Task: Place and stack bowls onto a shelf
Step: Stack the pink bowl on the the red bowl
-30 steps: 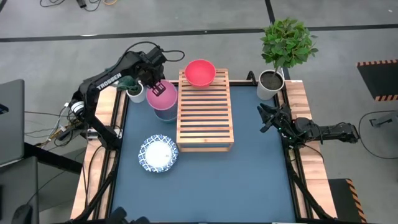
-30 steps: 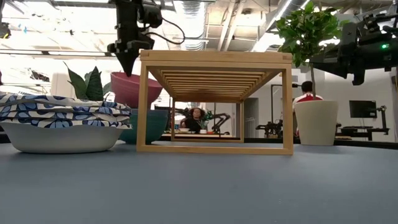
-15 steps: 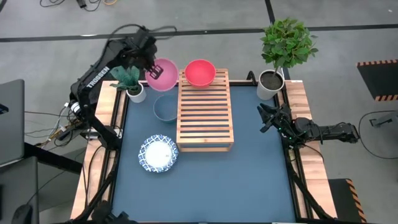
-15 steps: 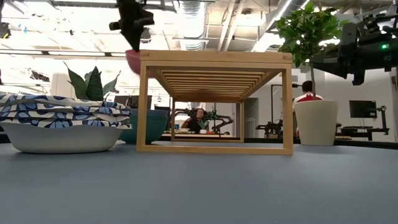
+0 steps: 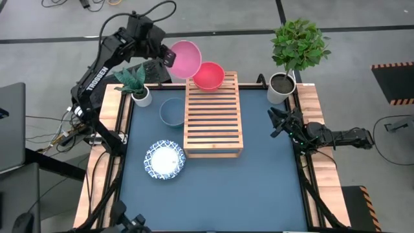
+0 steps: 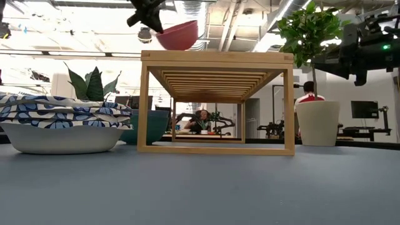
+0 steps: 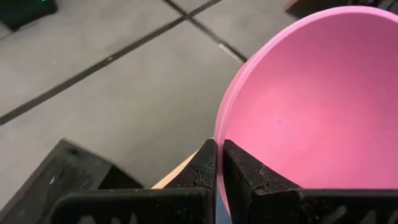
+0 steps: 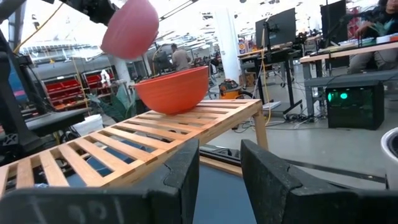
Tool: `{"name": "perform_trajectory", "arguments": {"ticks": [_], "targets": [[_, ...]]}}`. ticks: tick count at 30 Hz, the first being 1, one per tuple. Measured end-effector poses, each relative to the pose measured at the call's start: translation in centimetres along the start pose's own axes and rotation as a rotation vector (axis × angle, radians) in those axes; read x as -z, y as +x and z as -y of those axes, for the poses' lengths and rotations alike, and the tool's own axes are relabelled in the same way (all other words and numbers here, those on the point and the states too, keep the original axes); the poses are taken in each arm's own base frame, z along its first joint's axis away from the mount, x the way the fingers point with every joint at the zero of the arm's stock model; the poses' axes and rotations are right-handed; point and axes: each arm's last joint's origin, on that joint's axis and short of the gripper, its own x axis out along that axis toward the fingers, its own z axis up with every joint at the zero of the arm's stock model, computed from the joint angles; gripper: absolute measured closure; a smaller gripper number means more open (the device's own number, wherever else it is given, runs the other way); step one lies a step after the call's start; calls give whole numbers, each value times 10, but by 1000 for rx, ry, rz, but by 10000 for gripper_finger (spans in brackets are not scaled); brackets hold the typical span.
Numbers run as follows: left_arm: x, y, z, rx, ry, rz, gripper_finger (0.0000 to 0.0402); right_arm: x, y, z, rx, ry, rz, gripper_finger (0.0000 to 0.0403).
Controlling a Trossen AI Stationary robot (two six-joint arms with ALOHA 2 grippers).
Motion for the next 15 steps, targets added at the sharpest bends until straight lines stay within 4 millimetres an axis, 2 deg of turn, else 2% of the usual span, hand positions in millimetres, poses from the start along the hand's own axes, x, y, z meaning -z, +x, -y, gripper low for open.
{"name": "perform_trajectory", "arguments": {"ticks": [9,15], "targets": [[-9,13,5,70,-35,73,401,0,2,4,47,-8,11,259],[-8,40,9,119,-43,46,401,0,3,5,58,-12,11,259]]}}
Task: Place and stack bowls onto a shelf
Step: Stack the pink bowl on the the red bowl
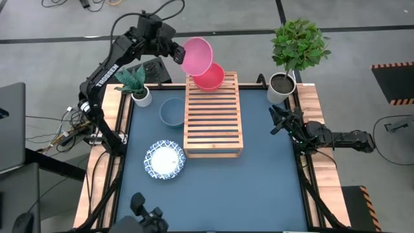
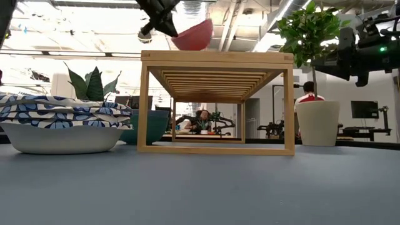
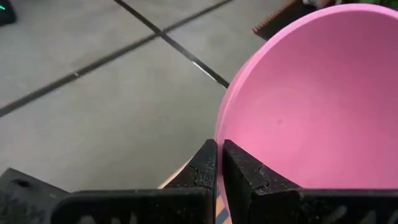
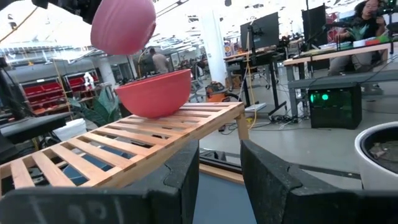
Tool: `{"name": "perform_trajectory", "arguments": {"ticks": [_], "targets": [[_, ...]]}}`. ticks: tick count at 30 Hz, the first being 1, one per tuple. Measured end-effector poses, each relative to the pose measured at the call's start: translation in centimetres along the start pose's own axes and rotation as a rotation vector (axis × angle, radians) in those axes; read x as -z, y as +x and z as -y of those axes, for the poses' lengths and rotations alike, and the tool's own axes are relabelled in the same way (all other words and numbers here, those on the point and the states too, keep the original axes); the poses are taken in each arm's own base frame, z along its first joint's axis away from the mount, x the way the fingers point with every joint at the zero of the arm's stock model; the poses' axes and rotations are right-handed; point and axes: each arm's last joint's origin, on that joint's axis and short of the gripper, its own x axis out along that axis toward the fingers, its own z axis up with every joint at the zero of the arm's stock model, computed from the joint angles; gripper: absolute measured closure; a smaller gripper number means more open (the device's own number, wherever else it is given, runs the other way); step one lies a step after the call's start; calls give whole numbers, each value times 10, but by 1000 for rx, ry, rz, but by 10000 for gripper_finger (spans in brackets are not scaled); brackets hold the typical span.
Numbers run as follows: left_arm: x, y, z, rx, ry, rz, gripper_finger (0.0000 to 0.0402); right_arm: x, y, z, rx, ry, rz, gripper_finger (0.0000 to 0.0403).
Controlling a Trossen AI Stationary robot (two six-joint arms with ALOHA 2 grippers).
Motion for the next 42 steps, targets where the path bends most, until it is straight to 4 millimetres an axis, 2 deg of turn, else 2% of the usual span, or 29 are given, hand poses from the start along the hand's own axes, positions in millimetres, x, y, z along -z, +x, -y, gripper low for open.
{"name": "perform_trajectory", "arguments": {"ticks": [6,13,42], "targets": [[9,34,-3,28,-9,-75,401,2,0,0,0,-16,-16,259],[15,57,-2,62,-8,-109,401,3,0,0,1,-27,-26,259],[20,62,2,90,77,-151,401,3,0,0,0,-25,-26,259]]}}
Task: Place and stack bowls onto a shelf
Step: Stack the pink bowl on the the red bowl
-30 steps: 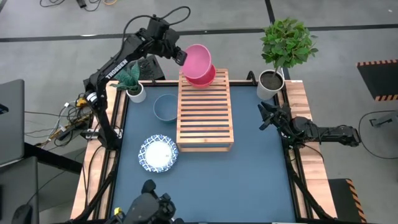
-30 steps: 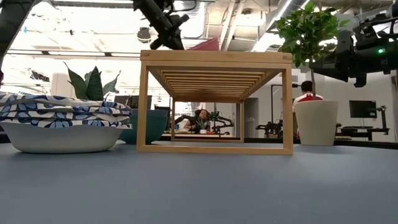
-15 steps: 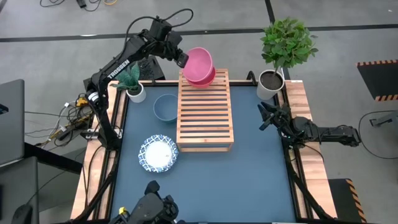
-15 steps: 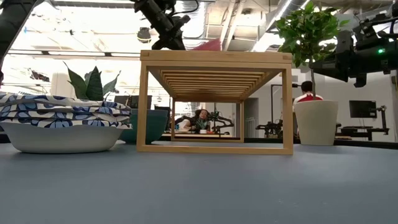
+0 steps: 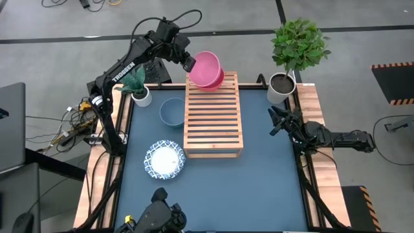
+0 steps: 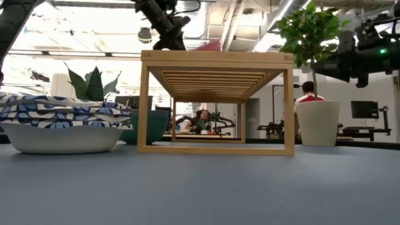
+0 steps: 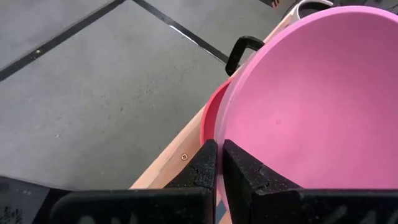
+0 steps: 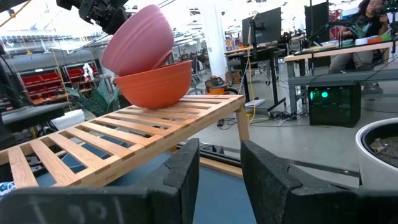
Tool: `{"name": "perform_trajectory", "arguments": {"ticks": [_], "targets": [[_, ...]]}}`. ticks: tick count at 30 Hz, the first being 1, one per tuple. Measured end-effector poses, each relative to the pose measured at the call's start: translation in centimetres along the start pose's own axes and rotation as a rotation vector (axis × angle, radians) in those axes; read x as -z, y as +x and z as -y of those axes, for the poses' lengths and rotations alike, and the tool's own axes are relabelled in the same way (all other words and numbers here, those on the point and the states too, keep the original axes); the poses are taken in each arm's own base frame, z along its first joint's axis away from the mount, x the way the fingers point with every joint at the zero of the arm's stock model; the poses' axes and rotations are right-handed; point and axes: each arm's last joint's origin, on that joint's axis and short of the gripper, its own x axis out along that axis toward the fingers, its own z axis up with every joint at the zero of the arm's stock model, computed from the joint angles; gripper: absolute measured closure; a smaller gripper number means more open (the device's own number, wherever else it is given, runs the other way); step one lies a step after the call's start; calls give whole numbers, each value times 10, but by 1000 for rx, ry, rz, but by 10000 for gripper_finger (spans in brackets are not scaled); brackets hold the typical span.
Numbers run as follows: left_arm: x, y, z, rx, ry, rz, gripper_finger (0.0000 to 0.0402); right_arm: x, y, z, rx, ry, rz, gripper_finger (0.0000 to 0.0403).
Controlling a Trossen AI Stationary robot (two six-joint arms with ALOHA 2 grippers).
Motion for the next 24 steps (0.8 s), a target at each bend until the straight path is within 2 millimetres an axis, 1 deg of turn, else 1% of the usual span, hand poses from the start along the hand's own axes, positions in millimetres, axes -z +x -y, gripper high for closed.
{"name": "perform_trajectory", "arguments": {"ticks": [2,4,11,15,20,24], "targets": [[0,0,0,0,5,1,397,0,0,0,0,0,0,259],[-1,0,0,1,7,7,385,0,0,0,0,0,0,259],[-2,0,2,3,38,24,311,0,0,0,1,-3,-3,259],[-4,0,3,5,43,45,282,0,0,0,1,-3,-3,259],[-9,0,3,8,54,93,274,0,0,0,1,-4,-3,259],[-13,0,5,58,84,137,278,0,0,0,1,-4,-4,259]]}}
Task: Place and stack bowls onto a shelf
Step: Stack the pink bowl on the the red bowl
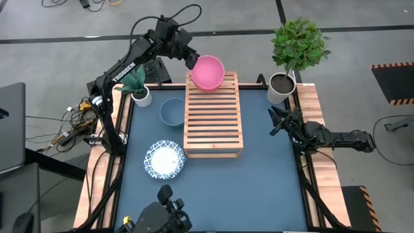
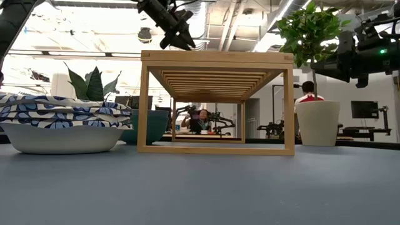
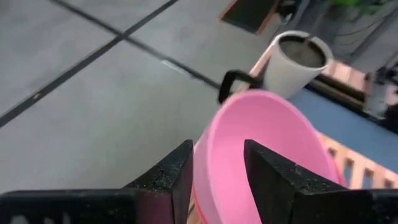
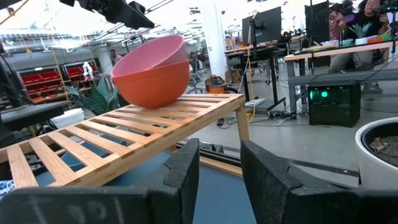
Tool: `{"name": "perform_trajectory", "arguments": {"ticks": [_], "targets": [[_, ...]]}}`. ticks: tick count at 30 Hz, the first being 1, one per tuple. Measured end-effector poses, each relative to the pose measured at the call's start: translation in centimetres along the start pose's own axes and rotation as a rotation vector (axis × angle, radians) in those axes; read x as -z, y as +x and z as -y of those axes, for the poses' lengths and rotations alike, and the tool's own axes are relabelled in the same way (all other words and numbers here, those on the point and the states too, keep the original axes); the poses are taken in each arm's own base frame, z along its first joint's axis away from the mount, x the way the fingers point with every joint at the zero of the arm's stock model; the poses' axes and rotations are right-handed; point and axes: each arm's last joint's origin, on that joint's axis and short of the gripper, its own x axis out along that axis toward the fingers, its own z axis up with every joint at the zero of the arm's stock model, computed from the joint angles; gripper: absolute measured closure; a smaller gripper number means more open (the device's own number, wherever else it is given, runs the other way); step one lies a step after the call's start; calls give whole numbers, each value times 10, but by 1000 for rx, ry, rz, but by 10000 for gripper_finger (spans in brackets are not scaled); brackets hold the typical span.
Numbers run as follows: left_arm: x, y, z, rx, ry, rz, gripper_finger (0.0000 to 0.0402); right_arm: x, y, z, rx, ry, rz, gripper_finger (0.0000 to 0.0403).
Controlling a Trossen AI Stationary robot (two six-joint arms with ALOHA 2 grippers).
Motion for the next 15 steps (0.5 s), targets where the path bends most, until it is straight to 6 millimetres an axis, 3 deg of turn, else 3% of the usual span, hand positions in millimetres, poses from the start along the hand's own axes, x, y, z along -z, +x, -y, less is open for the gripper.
{"name": "perform_trajectory", "arguments": {"ticks": [8,15], "targets": [[-5,0,2,60,78,49,392,0,0,0,0,0,0,259],[7,14,-4,50,76,42,400,0,0,0,0,0,0,259]]}}
